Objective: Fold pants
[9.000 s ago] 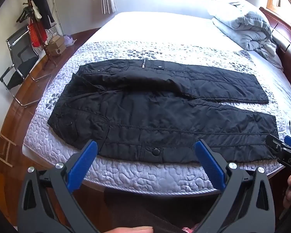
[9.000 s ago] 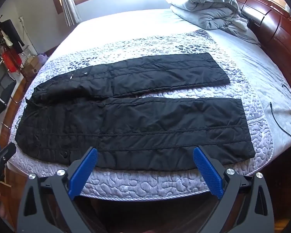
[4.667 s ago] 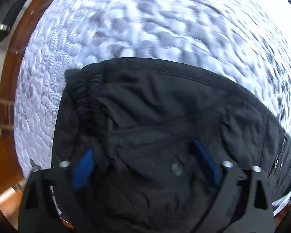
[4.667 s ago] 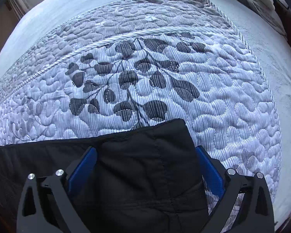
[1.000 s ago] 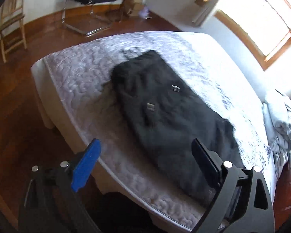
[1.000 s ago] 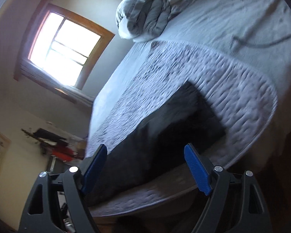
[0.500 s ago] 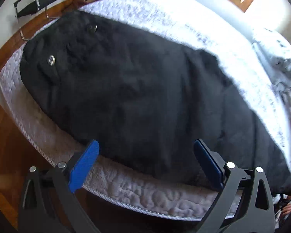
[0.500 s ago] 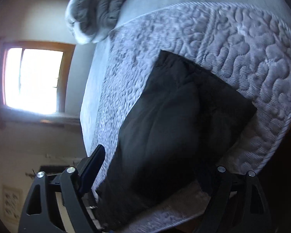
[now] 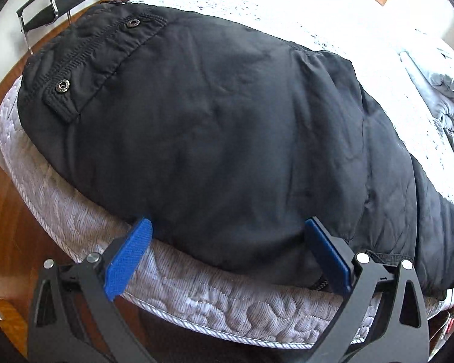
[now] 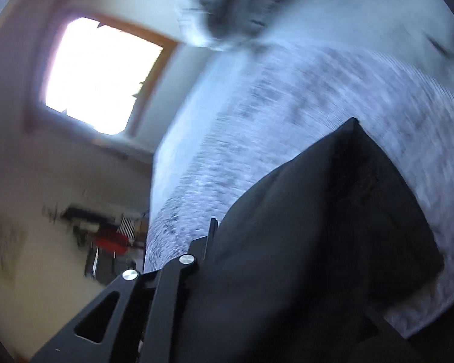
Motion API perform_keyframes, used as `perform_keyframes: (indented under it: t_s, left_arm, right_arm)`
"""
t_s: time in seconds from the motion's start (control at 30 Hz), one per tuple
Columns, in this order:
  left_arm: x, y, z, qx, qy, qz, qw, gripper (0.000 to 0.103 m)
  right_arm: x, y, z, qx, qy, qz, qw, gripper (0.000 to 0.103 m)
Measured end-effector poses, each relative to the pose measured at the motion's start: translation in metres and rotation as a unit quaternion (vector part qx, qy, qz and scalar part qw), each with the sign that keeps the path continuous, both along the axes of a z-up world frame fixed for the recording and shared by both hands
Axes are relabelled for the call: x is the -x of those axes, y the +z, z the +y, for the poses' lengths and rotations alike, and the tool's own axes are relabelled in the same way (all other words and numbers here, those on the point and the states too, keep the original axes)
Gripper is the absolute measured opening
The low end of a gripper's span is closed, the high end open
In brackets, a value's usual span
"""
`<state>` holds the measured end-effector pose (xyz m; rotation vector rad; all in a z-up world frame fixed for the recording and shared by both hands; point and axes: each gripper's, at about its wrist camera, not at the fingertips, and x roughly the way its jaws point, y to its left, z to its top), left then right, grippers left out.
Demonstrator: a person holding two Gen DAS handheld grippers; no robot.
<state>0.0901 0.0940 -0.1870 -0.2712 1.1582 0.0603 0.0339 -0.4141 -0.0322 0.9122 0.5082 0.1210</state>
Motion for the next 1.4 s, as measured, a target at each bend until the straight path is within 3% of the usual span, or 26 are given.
perform_keyframes:
  t_s: [0.03, 0.1, 0.17, 0.2, 0.23, 0.33, 0.4, 0.6, 0.7, 0.9, 1.07, 1.2, 1.4]
  left_arm:
    - [-0.001, -0.002, 0.002, 0.000, 0.000, 0.000, 1.0000, 0.100]
    - [-0.003, 0.001, 0.004, -0.001, 0.002, 0.001, 1.0000, 0.100]
    - [-0.004, -0.001, 0.005, -0.003, 0.003, 0.004, 1.0000, 0.100]
    - [-0.005, -0.001, 0.004, -0.004, 0.003, 0.006, 1.0000, 0.100]
    - [-0.006, -0.002, 0.004, -0.006, 0.003, 0.009, 0.9999, 0.100]
    - [-0.010, -0.001, 0.001, -0.003, 0.005, 0.017, 0.9998, 0.100]
    - [-0.012, 0.000, 0.002, 0.002, 0.011, 0.021, 0.9997, 0.100]
    - [-0.007, -0.005, 0.017, 0.036, 0.030, 0.046, 0.9978, 0.100]
    - [-0.001, 0.002, 0.028, 0.018, 0.043, 0.033, 0.9984, 0.100]
    - [0.006, 0.006, 0.046, 0.006, 0.058, 0.033, 0.9978, 0.100]
    - [0.005, -0.006, 0.064, 0.013, 0.080, 0.048, 0.9955, 0.100]
    - [0.001, -0.020, 0.083, 0.034, 0.105, 0.063, 0.9919, 0.100]
    - [-0.013, -0.023, 0.104, 0.034, 0.118, 0.064, 0.9904, 0.100]
  right_arm:
    - [0.006, 0.010, 0.006, 0.023, 0.012, -0.030, 0.999, 0.012]
    - [0.012, 0.009, 0.008, 0.040, 0.013, -0.041, 0.998, 0.013]
    - [0.017, -0.013, -0.006, 0.029, -0.027, 0.003, 0.999, 0.031]
    - [0.019, -0.029, -0.015, 0.022, -0.049, 0.044, 0.998, 0.053]
    - [0.022, -0.043, -0.021, 0.020, -0.067, 0.080, 0.994, 0.060]
    - [0.034, -0.083, -0.037, 0.003, -0.095, 0.168, 0.981, 0.062]
    - [0.050, -0.098, -0.044, -0.014, -0.111, 0.188, 0.976, 0.062]
    - [0.113, -0.103, -0.043, -0.034, -0.143, 0.179, 0.973, 0.072]
    - [0.129, -0.110, -0.038, -0.072, -0.132, 0.161, 0.975, 0.079]
    - [0.121, -0.125, -0.019, -0.142, -0.122, 0.146, 0.971, 0.079]
    - [0.105, -0.134, -0.016, -0.149, -0.129, 0.164, 0.967, 0.081]
    - [0.102, -0.145, -0.019, -0.186, -0.139, 0.166, 0.958, 0.081]
    - [0.076, -0.143, -0.022, -0.186, -0.144, 0.160, 0.959, 0.080]
